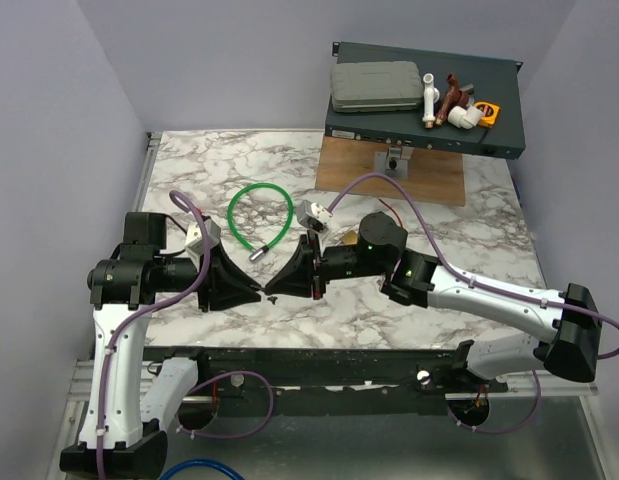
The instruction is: Unlock with the key
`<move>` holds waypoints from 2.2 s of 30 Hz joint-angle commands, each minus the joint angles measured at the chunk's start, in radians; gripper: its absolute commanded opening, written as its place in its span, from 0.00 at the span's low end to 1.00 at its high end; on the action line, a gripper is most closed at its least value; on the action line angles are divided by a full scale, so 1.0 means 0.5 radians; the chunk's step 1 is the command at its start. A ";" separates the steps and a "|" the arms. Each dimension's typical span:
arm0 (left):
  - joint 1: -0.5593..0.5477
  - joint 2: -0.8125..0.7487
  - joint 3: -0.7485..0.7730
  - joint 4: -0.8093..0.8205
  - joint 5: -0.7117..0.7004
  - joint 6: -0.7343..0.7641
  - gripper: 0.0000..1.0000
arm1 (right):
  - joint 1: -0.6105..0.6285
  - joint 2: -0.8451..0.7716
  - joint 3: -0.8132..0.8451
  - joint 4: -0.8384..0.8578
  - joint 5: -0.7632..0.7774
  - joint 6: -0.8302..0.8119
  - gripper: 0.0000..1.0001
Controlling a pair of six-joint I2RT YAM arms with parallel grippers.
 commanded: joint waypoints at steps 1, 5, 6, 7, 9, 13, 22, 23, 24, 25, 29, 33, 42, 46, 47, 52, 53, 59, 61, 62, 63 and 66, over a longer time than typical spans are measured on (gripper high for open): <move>0.004 -0.049 0.055 -0.039 0.051 0.059 0.16 | -0.007 0.042 0.102 -0.140 0.006 -0.088 0.01; 0.004 -0.083 0.021 0.057 0.053 -0.023 0.10 | -0.007 0.080 0.155 -0.187 -0.034 -0.102 0.01; 0.004 -0.087 0.013 0.073 0.052 -0.040 0.11 | -0.007 0.091 0.168 -0.212 -0.043 -0.111 0.01; 0.004 -0.086 0.012 0.076 0.053 -0.041 0.18 | -0.005 0.097 0.182 -0.234 -0.045 -0.123 0.01; 0.004 -0.089 0.010 0.070 0.057 -0.037 0.30 | -0.006 0.102 0.192 -0.265 -0.045 -0.138 0.01; 0.004 -0.093 0.020 0.033 0.053 0.004 0.34 | -0.007 0.090 0.188 -0.292 -0.039 -0.156 0.01; 0.004 -0.134 0.005 0.120 -0.005 -0.034 0.00 | -0.005 0.109 0.221 -0.320 -0.093 -0.178 0.01; 0.004 -0.152 -0.012 0.147 -0.014 -0.045 0.00 | -0.005 0.114 0.227 -0.316 -0.103 -0.175 0.01; 0.004 -0.170 -0.028 0.188 -0.024 -0.080 0.00 | -0.005 0.119 0.230 -0.308 -0.110 -0.168 0.01; 0.004 -0.196 -0.052 0.269 -0.036 -0.156 0.00 | -0.006 0.124 0.228 -0.292 -0.115 -0.151 0.01; 0.004 -0.247 -0.089 0.396 -0.055 -0.298 0.00 | -0.009 0.130 0.192 -0.233 -0.112 -0.076 0.29; 0.004 -0.208 -0.051 0.297 -0.012 -0.213 0.00 | -0.008 0.130 0.156 -0.214 -0.111 -0.049 0.38; 0.004 -0.176 -0.008 0.211 -0.014 -0.135 0.00 | -0.011 0.167 0.168 -0.204 -0.285 -0.028 0.43; 0.004 -0.181 -0.012 0.240 -0.043 -0.175 0.00 | -0.010 0.197 0.172 -0.205 -0.310 -0.018 0.43; 0.004 -0.183 -0.013 0.247 -0.045 -0.181 0.00 | -0.012 0.200 0.171 -0.196 -0.309 -0.020 0.43; 0.004 -0.184 -0.020 0.257 -0.041 -0.197 0.00 | -0.011 0.202 0.165 -0.135 -0.263 -0.016 0.16; 0.004 -0.183 -0.022 0.257 -0.040 -0.197 0.00 | -0.011 0.190 0.158 -0.112 -0.240 -0.017 0.06; 0.004 -0.187 -0.013 0.259 -0.058 -0.208 0.00 | -0.029 0.072 0.054 -0.055 -0.143 -0.034 0.01; 0.004 -0.183 -0.013 0.284 -0.061 -0.233 0.00 | -0.037 0.051 0.031 -0.086 -0.136 -0.043 0.01; 0.004 -0.179 -0.013 0.290 -0.060 -0.239 0.00 | -0.039 0.034 0.019 -0.097 -0.131 -0.048 0.01; 0.004 -0.173 -0.010 0.293 -0.061 -0.240 0.00 | -0.040 0.022 0.003 -0.097 -0.128 -0.052 0.01; 0.004 -0.170 -0.015 0.305 -0.044 -0.251 0.00 | -0.041 0.001 -0.018 -0.095 -0.136 -0.049 0.01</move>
